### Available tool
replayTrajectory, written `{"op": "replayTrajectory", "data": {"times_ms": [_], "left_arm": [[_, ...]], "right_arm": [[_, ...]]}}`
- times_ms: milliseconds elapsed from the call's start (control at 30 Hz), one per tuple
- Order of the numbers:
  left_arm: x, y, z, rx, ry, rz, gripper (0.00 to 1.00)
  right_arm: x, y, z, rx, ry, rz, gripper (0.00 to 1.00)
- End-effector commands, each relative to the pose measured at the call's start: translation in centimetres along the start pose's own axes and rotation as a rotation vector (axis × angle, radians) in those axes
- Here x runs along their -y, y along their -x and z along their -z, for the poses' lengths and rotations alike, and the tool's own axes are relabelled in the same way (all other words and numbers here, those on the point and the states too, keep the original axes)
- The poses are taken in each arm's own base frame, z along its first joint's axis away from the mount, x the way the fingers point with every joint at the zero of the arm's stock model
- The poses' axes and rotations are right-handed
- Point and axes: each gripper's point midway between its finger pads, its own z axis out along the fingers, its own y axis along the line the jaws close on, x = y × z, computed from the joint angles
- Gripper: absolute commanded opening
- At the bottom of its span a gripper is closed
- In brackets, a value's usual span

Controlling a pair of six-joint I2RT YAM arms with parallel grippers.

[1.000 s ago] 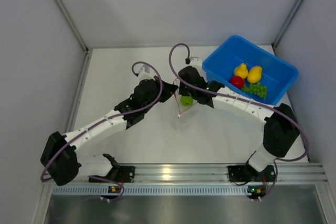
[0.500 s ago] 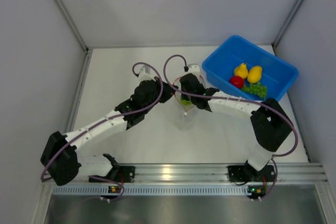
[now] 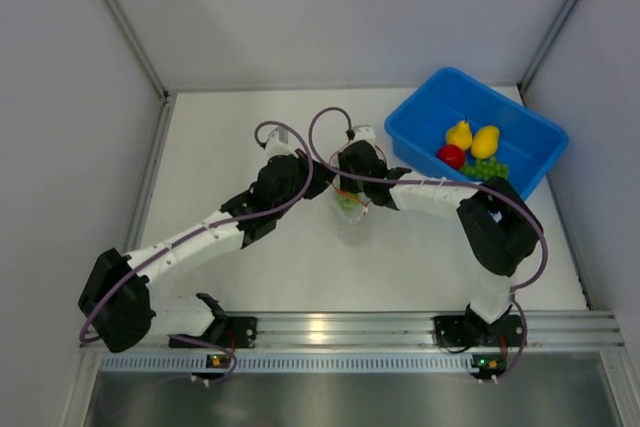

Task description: Open the zip-top bag and remove the fake food

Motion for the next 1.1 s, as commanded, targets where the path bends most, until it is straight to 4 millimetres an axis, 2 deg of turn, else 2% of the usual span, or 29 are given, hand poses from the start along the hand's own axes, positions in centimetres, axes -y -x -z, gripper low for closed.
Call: {"op": "replayTrajectory", "data": {"times_ms": [0, 67, 233, 467, 733, 967, 1067], "left_arm": [[0.3, 0.5, -0.2, 0.025, -0.032, -0.009, 0.00], [-0.4, 0.5, -0.2, 0.030, -0.013, -0.013, 0.00], [-1.6, 0.2, -0.3, 0.029, 0.014, -0.015, 0.00], [-2.1, 0.1, -0.5, 0.029, 0.024, -0.019, 0.00], [-3.0, 0.3, -0.5, 0.053, 0.052, -0.044, 0.00], [-3.8, 0.3, -1.1, 0.071, 0.086, -0.088, 0.00], [-3.9, -0.7, -1.4, 0.045, 0.090, -0.096, 0.00]], "right_arm": [[-1.3, 0.1, -0.1, 0.007, 0.092, -0.034, 0.48], [-1.5, -0.1, 0.3, -0.007, 0.101, -0.044, 0.50], [-2.4, 1.2, 3.1, 0.034, 0.181, -0.059, 0.52], [-2.2, -1.4, 4.9, -0.086, 0.191, 0.004, 0.63], [1.1, -5.5, 7.4, -0.276, 0.044, 0.085, 0.64], [2.0, -7.2, 10.3, -0.354, 0.041, 0.103, 0.68], [1.8, -6.5, 11.3, -0.317, 0.071, 0.080, 0.70]]}}
